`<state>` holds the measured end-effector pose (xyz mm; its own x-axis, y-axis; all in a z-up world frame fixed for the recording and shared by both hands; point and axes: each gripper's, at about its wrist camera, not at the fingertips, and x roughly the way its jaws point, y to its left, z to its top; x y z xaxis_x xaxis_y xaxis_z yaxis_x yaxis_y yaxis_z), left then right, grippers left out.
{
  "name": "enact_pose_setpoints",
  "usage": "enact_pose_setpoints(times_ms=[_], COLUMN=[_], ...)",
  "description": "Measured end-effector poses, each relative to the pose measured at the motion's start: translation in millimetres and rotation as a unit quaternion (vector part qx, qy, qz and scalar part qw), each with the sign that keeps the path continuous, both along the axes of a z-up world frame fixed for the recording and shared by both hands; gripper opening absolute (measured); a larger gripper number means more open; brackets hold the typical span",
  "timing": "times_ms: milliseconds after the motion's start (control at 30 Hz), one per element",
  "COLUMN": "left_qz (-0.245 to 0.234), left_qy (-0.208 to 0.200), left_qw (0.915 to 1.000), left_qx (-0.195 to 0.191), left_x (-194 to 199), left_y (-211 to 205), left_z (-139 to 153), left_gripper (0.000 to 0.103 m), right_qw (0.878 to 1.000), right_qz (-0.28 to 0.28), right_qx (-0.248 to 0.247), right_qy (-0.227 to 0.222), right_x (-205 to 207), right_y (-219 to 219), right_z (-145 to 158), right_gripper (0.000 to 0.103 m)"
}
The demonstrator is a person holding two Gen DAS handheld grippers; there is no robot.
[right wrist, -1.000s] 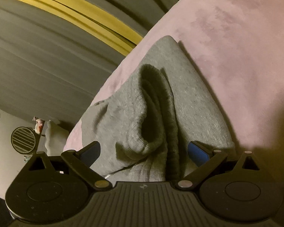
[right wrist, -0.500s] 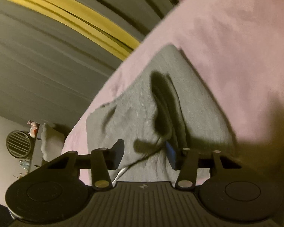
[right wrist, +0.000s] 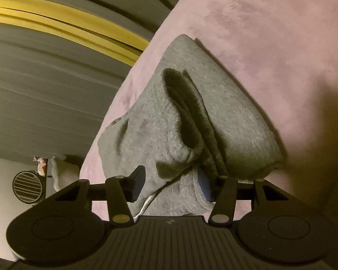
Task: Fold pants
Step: 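Grasp the folded pants edge with the right tool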
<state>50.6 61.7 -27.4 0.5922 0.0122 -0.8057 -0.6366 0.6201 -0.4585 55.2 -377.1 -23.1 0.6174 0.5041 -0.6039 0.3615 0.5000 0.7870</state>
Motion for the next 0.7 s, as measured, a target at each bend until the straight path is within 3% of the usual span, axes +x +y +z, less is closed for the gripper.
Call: enact_pose_setpoints(times_ms=[700], left_qz=[0.005], left_qy=[-0.005], left_qw=[0.9999], left_qx=[-0.012], left_x=[-0.7], left_y=[1.1], left_z=[-2.1], left_gripper=[0.101], right_qw=[0.998], right_qz=[0.019], right_qx=[0.015], right_qy=[0.051], right_x=[3.8], right_y=[-5.9], right_z=[4.5], right_gripper=[0.057])
